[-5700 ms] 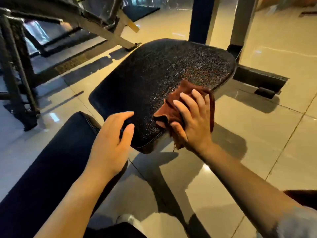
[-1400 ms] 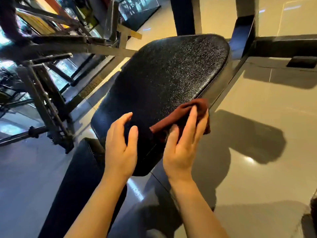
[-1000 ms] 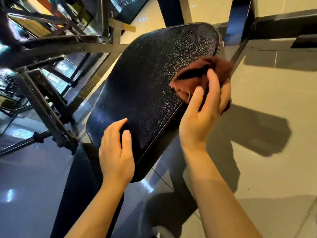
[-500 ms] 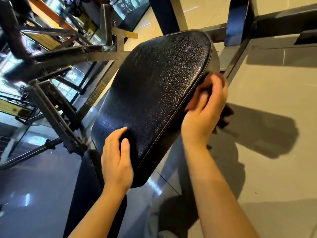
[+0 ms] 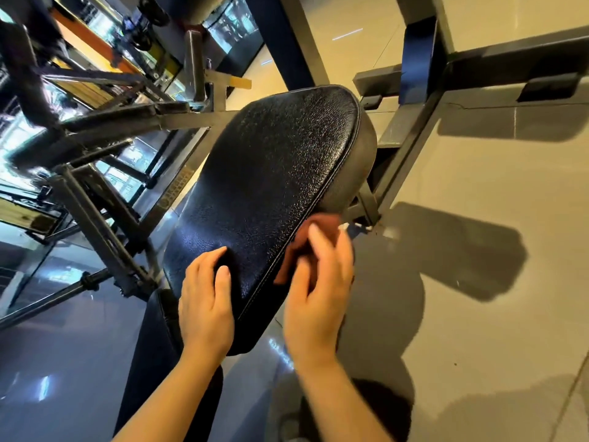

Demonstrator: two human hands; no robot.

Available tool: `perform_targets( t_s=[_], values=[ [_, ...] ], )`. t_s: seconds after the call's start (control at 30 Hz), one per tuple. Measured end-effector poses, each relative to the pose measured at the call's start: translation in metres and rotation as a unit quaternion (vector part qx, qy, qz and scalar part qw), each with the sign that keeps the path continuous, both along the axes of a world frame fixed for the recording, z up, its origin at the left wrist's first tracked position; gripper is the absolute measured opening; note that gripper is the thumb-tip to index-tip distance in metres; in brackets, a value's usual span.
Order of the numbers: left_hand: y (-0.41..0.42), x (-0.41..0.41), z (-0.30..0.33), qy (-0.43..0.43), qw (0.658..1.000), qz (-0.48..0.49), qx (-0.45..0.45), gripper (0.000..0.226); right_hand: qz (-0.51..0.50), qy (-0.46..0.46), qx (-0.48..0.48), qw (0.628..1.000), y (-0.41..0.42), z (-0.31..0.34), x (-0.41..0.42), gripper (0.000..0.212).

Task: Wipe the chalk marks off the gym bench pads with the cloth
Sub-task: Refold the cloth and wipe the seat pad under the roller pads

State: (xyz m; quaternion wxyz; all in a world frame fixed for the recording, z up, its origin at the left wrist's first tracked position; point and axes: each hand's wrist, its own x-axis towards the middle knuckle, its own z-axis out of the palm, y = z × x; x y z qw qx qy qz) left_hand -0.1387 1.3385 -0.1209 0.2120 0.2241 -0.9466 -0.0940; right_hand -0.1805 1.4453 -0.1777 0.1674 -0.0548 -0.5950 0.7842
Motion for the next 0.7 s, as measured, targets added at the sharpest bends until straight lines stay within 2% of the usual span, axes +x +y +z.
perform_targets(
  t_s=[0.07,0.13,0.23,0.33,0.4,0.47,0.57,0.7],
  values=[
    [0.001,-0.001,0.0,0.005,1.0,-0.003,0.007,0.055,0.04,0.008,0.007,0.999,-0.007,-0.002,0.031,0.038],
    [0.0,-0.001,0.0,0.005,1.0,-0.006,0.01,0.055,0.041,0.012,-0.007,0.999,-0.005,-0.007,0.025,0.038],
    [0.0,0.001,0.001,0.009,1.0,-0.009,0.016,0.055,-0.03,0.0,-0.043,0.999,0.011,-0.002,-0.032,0.036],
    [0.002,0.001,0.0,0.012,1.0,-0.011,0.017,0.054,-0.082,-0.021,-0.037,0.996,0.033,0.013,-0.109,0.035],
    [0.002,0.001,0.001,0.018,1.0,-0.009,0.02,0.05,-0.056,-0.031,-0.028,0.998,0.051,0.025,-0.157,0.035],
    [0.001,0.001,0.0,0.032,0.999,-0.017,0.024,0.046,0.019,-0.034,-0.015,0.999,0.064,0.03,-0.184,0.036],
    [0.003,0.001,-0.001,0.039,0.999,-0.012,0.026,0.042,0.059,-0.03,-0.003,0.998,0.066,0.024,-0.172,0.037],
    [0.005,0.0,0.0,0.034,0.999,0.003,0.025,0.051,-0.054,0.008,0.047,0.997,0.042,0.008,-0.112,0.035]
  ],
)
